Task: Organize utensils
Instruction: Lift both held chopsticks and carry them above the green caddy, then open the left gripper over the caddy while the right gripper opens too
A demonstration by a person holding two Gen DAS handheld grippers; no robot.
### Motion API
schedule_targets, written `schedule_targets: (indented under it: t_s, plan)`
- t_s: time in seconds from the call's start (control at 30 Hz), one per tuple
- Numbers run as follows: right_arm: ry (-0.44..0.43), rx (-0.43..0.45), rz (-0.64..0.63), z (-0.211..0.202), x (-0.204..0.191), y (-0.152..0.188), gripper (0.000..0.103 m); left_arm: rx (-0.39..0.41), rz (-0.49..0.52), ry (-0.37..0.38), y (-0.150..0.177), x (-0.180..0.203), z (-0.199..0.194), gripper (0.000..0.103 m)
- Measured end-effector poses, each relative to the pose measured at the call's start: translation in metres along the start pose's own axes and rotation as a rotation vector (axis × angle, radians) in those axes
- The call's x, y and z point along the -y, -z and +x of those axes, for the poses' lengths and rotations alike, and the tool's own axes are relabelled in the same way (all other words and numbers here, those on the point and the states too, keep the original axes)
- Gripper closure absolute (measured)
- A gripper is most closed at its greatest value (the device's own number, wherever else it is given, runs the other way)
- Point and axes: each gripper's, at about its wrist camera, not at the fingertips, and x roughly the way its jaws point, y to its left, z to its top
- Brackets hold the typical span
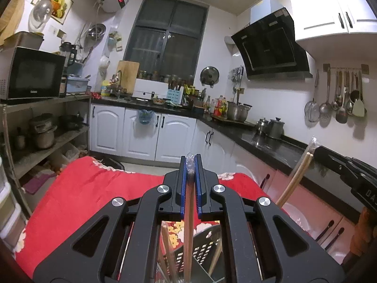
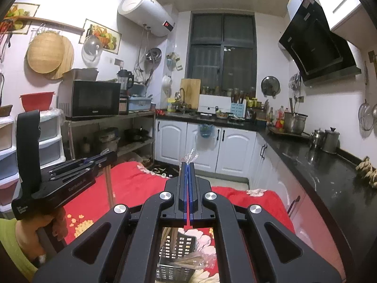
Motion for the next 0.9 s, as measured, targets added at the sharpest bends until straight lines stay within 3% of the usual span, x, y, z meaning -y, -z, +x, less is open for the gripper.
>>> schedule_targets:
  t_s: [0.9]
  plan:
    - [-0.052, -0.138, 0.013, 0.029, -0.01, 0.038, 0.102, -0.122, 0.016, 0.032, 0.038, -0.003, 0.017, 0.099]
